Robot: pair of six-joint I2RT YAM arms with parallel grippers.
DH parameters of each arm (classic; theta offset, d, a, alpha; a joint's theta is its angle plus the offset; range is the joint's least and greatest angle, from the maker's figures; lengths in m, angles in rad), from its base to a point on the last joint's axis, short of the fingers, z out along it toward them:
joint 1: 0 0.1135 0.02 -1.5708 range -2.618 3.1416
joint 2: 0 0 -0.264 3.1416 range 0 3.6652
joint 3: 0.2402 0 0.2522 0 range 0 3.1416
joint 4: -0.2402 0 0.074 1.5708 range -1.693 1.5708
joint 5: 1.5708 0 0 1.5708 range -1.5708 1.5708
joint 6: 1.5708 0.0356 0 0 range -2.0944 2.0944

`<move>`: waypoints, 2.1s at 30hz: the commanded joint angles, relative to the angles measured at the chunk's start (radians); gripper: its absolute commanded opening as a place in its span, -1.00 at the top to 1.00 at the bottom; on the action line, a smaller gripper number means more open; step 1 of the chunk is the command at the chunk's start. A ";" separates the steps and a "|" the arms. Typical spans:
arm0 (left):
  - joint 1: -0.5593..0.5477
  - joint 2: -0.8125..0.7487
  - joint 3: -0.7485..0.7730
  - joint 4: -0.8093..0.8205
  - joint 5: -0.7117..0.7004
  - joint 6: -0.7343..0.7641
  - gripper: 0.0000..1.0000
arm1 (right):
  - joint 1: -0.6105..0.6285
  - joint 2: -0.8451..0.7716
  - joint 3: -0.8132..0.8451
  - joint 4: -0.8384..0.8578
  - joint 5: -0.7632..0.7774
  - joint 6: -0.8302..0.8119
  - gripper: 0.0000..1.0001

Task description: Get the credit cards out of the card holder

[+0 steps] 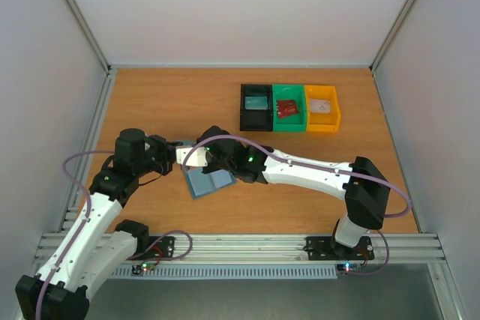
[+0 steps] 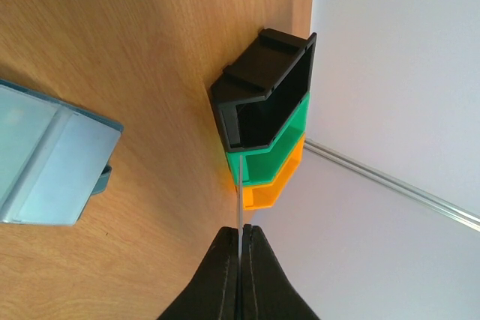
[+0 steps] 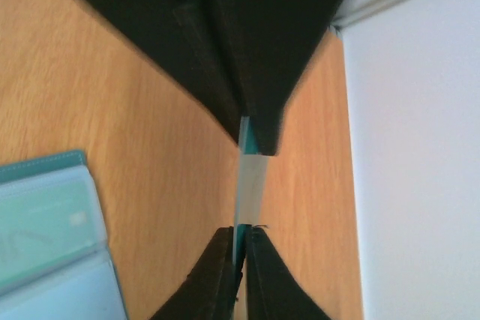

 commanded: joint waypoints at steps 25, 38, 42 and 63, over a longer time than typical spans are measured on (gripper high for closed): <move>0.099 -0.170 -0.377 0.041 -0.243 0.139 -0.99 | -0.791 0.201 0.257 -0.243 -0.614 -0.350 0.98; 0.187 -0.163 -0.419 0.072 -0.289 0.166 -0.99 | -0.817 0.420 0.436 -0.328 -0.521 -0.599 0.98; 0.187 -0.148 -0.422 0.081 -0.294 0.169 -0.99 | -0.809 0.473 0.460 -0.282 -0.512 -0.593 0.98; 0.189 -0.138 -0.425 0.094 -0.295 0.177 -0.99 | -0.762 0.584 0.472 -0.059 -0.312 -0.643 0.96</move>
